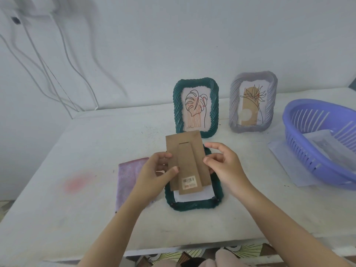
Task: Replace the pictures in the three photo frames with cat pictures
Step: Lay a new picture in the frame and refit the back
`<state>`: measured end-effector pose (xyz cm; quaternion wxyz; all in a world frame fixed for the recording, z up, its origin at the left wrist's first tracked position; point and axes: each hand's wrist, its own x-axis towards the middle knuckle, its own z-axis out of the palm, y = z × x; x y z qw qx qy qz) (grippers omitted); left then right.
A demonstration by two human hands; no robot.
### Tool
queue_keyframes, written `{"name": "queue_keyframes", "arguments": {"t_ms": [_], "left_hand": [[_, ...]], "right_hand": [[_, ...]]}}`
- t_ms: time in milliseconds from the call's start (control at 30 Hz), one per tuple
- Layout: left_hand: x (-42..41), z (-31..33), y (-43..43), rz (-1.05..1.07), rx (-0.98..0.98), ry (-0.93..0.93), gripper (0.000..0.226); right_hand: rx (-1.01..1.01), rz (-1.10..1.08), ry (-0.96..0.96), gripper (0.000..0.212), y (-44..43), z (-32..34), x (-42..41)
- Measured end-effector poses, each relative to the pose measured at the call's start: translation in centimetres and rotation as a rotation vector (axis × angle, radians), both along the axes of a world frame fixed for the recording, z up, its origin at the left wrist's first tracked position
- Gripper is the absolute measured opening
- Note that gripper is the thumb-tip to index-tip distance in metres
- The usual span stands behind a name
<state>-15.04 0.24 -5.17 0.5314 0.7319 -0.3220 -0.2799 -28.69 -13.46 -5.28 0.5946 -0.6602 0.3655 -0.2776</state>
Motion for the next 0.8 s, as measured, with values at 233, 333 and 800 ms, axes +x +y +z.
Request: {"name": "queue_keyframes", "arguments": {"t_ms": [233, 333, 800], "left_hand": [[1.6, -2.5, 1.6, -0.061, 0.195, -0.631, 0.023], [1.6, -3.0, 1.6, -0.087, 0.253, -0.733, 0.031], [1.2, -2.8, 0.8, -0.11, 0.226, -0.77, 0.047]], "right_hand": [[0.025, 0.023, 0.049, 0.038, -0.5, -0.5, -1.4], [0.021, 0.036, 0.08, 0.038, -0.5, -0.6, -1.8], [0.005, 0.057, 0.171, 0.038, -0.1, -0.7, -2.1]]}}
